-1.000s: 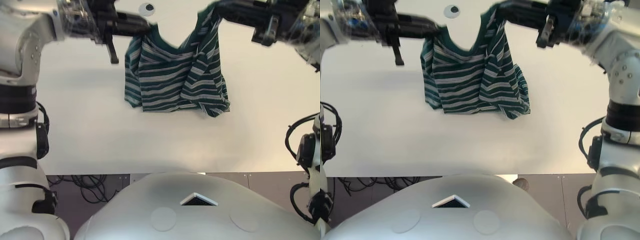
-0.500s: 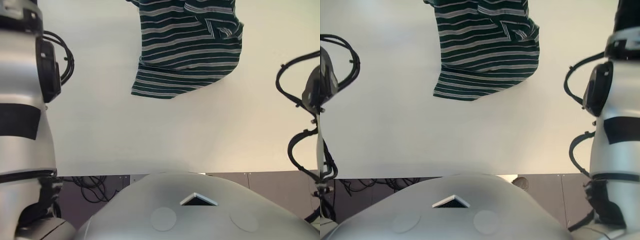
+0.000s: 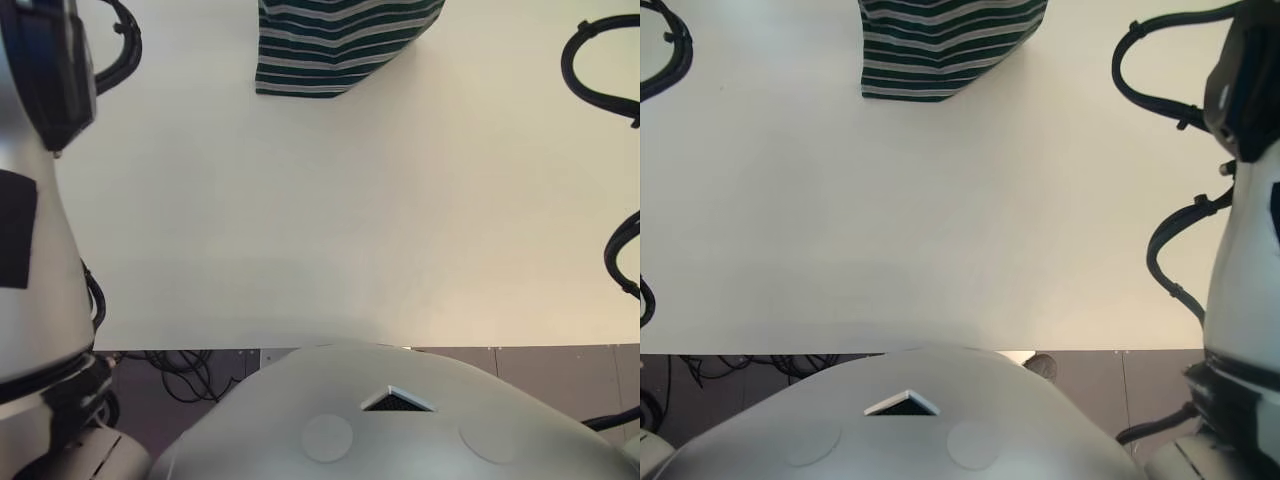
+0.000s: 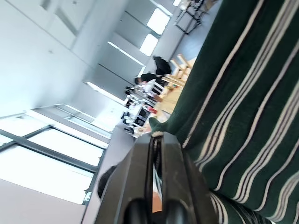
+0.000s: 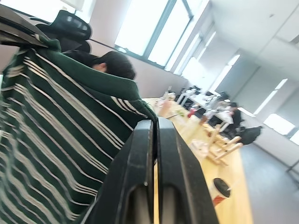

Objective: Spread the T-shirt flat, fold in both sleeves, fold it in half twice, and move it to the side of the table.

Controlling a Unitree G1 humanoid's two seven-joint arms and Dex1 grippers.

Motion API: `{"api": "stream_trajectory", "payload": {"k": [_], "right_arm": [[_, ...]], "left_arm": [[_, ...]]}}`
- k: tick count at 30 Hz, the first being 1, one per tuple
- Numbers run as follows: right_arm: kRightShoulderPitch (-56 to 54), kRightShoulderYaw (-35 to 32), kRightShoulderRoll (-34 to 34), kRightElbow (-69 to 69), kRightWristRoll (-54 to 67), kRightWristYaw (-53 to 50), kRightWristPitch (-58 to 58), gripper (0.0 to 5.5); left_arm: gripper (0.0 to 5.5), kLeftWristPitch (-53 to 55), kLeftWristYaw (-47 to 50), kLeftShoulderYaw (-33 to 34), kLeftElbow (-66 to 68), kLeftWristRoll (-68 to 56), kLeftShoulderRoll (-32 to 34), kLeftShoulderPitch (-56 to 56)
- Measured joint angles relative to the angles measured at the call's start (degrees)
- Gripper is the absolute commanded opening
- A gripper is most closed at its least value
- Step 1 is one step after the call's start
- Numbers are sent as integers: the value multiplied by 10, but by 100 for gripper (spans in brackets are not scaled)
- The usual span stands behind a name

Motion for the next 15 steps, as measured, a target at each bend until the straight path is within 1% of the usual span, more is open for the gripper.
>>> {"api": "stream_trajectory", "payload": {"k": [4, 9, 11, 15], "right_arm": [[-30, -15, 2, 3, -21, -37, -6, 0], [-35, -31, 17, 3, -30, -41, -19, 0], [-31, -37, 17, 3, -34, -22, -24, 0], [19, -46, 15, -5, -33, 36, -41, 0]], "left_arm": [[0, -2, 24, 9, 0, 19, -1, -21], [0, -13, 33, 18, 1, 34, -1, -21], [0, -26, 22, 18, 1, 37, -4, -11], [0, -52, -26, 18, -1, 38, -11, 44]]}}
